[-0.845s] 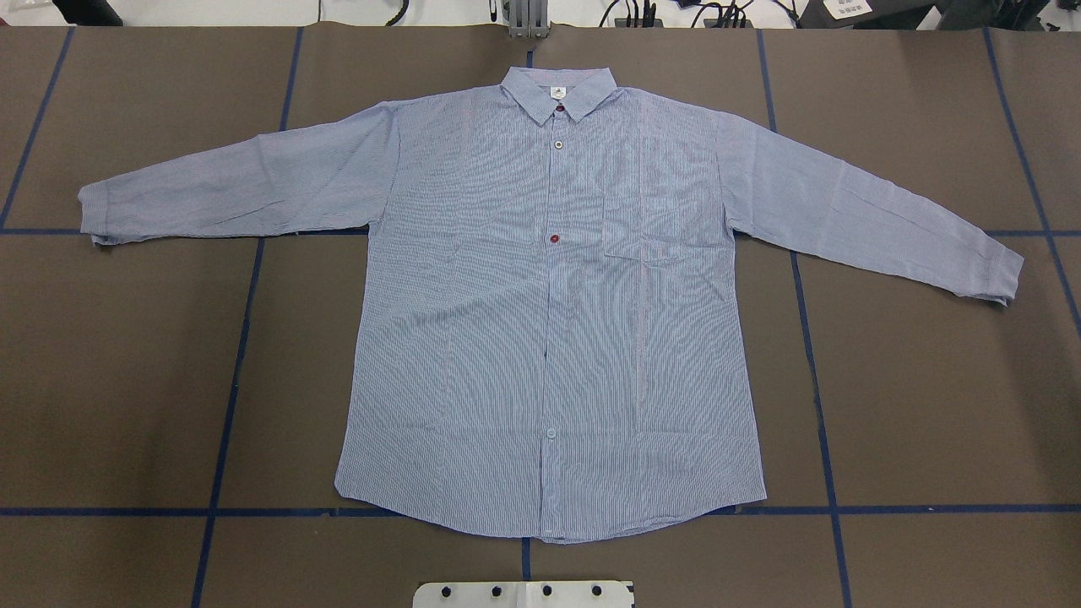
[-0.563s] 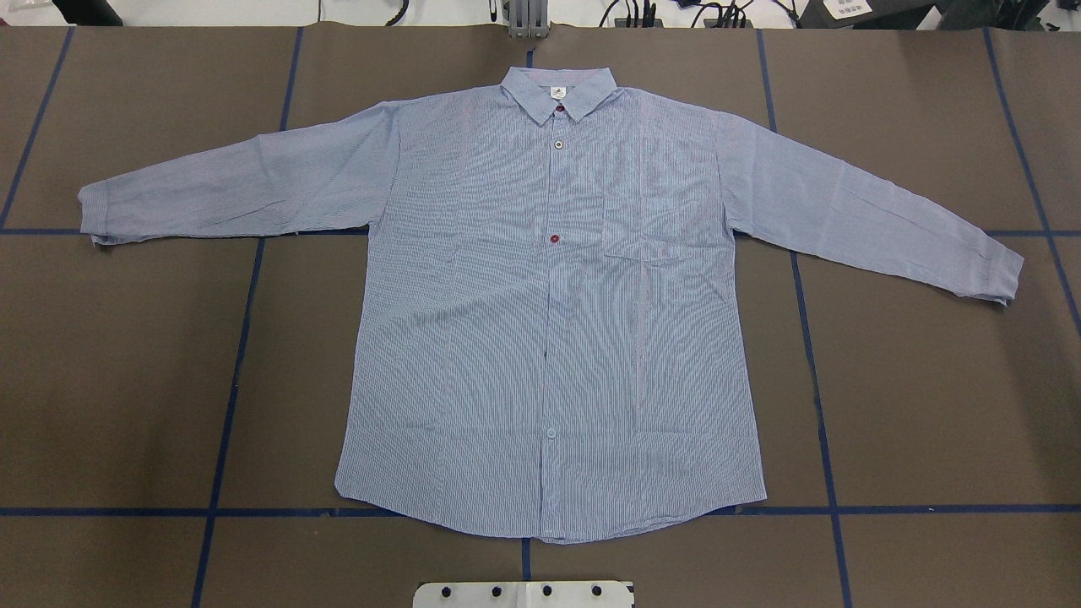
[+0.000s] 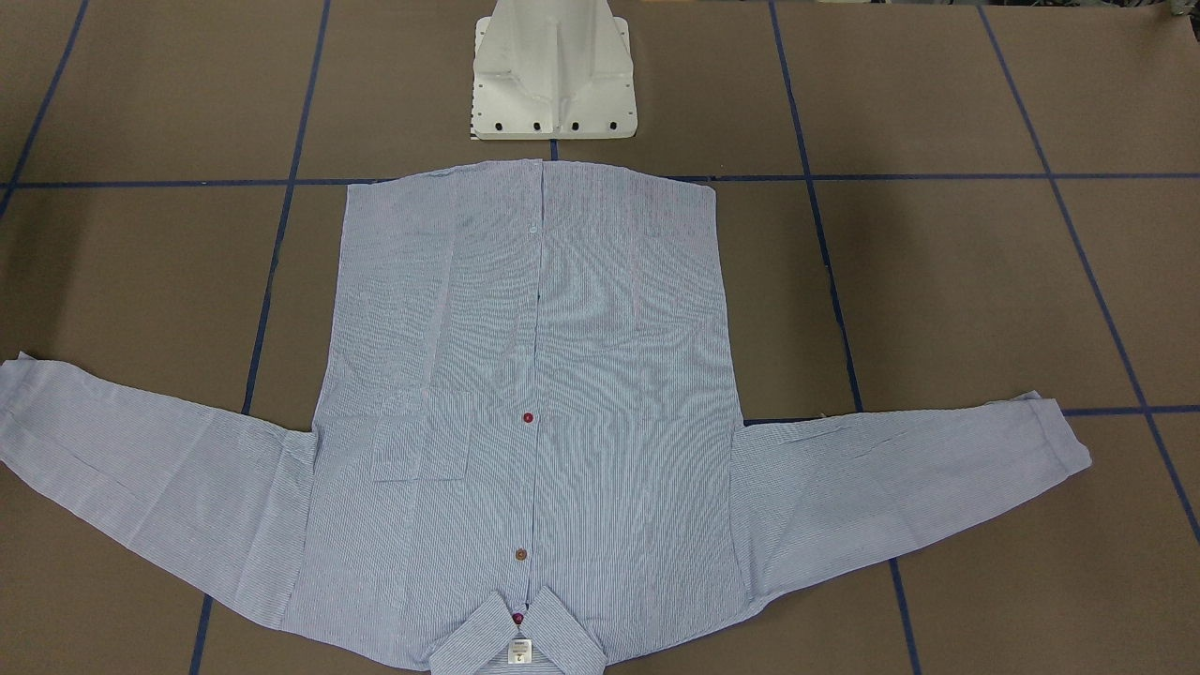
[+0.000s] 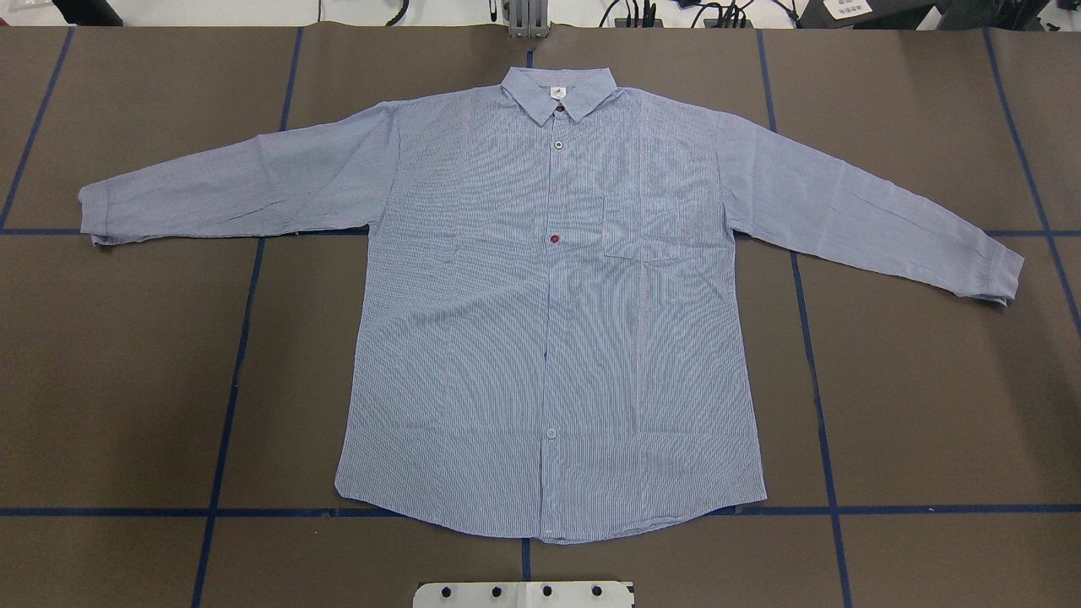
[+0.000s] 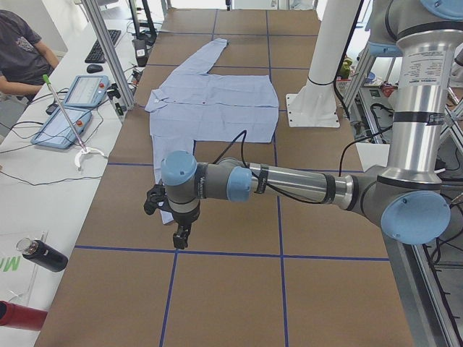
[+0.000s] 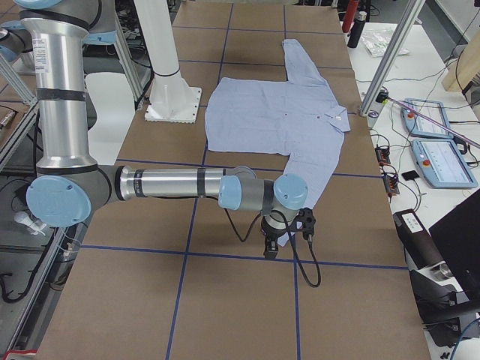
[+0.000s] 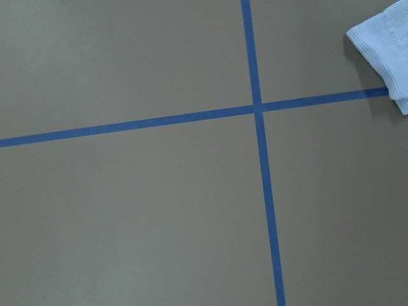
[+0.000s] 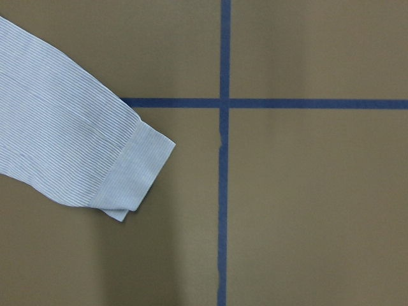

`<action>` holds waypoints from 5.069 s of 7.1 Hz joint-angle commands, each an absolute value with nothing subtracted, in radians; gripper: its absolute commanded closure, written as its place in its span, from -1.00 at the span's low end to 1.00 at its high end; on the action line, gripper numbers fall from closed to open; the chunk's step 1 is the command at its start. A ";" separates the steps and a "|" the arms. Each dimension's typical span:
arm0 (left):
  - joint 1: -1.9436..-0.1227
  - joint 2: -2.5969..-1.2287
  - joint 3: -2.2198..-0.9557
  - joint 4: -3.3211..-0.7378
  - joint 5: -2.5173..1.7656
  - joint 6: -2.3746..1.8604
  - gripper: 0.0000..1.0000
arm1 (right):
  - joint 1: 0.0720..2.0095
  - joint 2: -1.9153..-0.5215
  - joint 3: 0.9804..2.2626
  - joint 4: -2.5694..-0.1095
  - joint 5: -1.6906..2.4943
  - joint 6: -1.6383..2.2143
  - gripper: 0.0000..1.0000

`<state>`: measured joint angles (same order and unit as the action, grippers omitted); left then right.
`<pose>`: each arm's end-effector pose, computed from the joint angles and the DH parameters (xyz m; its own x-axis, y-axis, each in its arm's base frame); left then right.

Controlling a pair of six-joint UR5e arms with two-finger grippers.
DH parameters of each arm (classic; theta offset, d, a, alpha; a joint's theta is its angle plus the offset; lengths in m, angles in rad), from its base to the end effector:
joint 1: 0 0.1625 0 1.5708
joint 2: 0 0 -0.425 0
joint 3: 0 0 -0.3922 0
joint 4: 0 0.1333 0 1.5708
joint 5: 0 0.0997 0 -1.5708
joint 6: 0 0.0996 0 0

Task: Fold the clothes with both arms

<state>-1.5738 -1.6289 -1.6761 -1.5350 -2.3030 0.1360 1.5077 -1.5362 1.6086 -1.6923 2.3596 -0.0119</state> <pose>-0.0683 -0.5198 0.5838 0.7375 0.2166 -0.6397 -0.0979 0.9715 0.2160 0.0309 -0.5050 0.6339 0.7047 -0.0215 0.7092 0.0714 0.9966 -0.0407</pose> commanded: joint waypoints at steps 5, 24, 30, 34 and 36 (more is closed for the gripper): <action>-1.531 -1.569 -1.513 -2.088 -2.324 -0.024 -1.00 | 1.287 -1.486 1.355 -1.041 2.395 0.302 -1.00; -1.509 -1.559 -1.528 -2.098 -2.402 -0.032 -1.00 | 1.248 -1.459 1.322 -1.057 2.362 0.314 1.00; -1.509 -1.560 -1.525 -2.097 -2.416 -0.032 -1.00 | 1.272 -1.453 1.599 -1.054 2.404 0.321 1.00; -1.509 -1.557 -1.532 -2.097 -2.416 -0.032 -1.00 | 1.281 -1.110 1.664 -1.235 2.524 0.333 1.00; -1.511 -1.554 -1.531 -2.095 -2.416 -0.032 -1.00 | 1.258 -0.947 1.617 -1.296 2.545 0.378 1.00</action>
<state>-1.5103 -1.5552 -1.5324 -2.0966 -2.4167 -0.0322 1.2688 -1.0542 1.6486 -1.2606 2.5229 0.3423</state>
